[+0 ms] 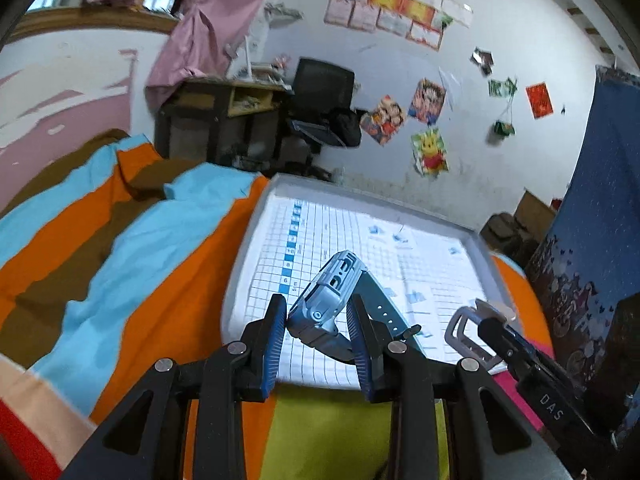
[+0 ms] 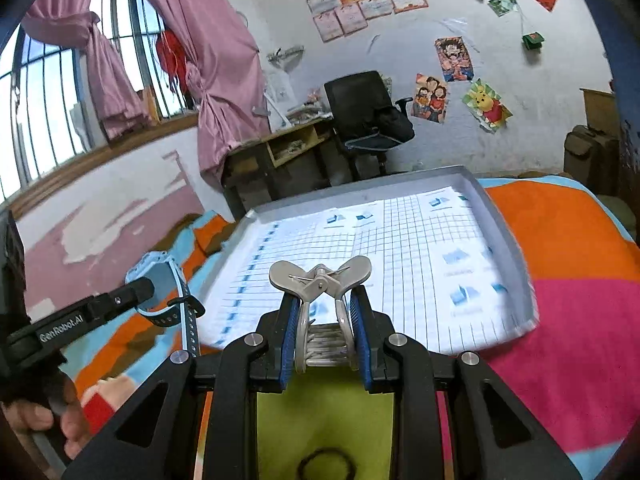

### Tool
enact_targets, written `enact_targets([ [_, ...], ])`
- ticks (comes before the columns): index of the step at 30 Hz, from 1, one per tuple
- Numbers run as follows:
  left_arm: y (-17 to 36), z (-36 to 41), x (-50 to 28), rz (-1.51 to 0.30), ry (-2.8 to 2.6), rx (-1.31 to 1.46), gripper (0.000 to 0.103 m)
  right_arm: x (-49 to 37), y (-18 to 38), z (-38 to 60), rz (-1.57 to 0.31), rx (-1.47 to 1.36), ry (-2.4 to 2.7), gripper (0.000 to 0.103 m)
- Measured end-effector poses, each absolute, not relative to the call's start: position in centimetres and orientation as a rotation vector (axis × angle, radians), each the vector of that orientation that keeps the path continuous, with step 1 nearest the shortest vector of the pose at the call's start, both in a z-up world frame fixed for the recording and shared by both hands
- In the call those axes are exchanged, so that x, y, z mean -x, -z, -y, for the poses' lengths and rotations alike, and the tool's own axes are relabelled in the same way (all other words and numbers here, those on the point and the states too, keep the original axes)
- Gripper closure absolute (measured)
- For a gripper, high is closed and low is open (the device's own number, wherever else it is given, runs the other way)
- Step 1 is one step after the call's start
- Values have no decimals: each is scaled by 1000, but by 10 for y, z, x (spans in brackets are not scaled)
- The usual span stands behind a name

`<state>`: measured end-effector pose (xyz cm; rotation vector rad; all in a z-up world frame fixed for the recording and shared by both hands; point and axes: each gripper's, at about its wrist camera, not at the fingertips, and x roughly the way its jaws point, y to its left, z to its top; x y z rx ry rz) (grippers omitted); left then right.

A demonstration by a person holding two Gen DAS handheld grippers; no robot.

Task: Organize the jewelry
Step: 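Carry the watch with the left gripper into the tray while the right gripper releases the claw clip there, then withdraw both open grippers from the tray back over the bedspread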

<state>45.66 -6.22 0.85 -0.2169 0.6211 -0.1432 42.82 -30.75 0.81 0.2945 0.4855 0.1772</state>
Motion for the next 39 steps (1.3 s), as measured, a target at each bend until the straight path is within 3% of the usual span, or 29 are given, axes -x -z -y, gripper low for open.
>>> enact_targets([
  [10, 21, 65, -486, -660, 141, 230, 71, -460, 32, 317, -507, -343, -194, 79],
  [11, 22, 66, -484, -649, 138, 231, 65, -459, 33, 317, -504, -339, -193, 79],
  [12, 22, 66, -483, -645, 137, 230, 52, -459, 33, 318, -504, -334, -187, 77],
  [14, 21, 66, -480, -631, 124, 240, 34, -458, 35, 323, -504, -342, -173, 66],
  [15, 19, 65, -475, -612, 112, 250, 33, -456, 35, 325, -499, -348, -164, 58],
  [19, 10, 63, -462, -582, 109, 245, 27, -448, 32, 333, -497, -350, -138, 51],
  [24, -12, 65, -423, -475, 101, 194, 3, -422, 10, 339, -440, -315, -124, 34],
  [29, -35, 58, -377, -407, 108, 177, 1, -380, -19, 335, -386, -258, -110, 19],
  [31, -42, 57, -358, -381, 101, 161, 0, -361, -31, 334, -360, -241, -116, 8],
  [39, -61, 43, -271, -321, 97, 138, 0, -272, -62, 328, -308, -178, -120, 1],
])
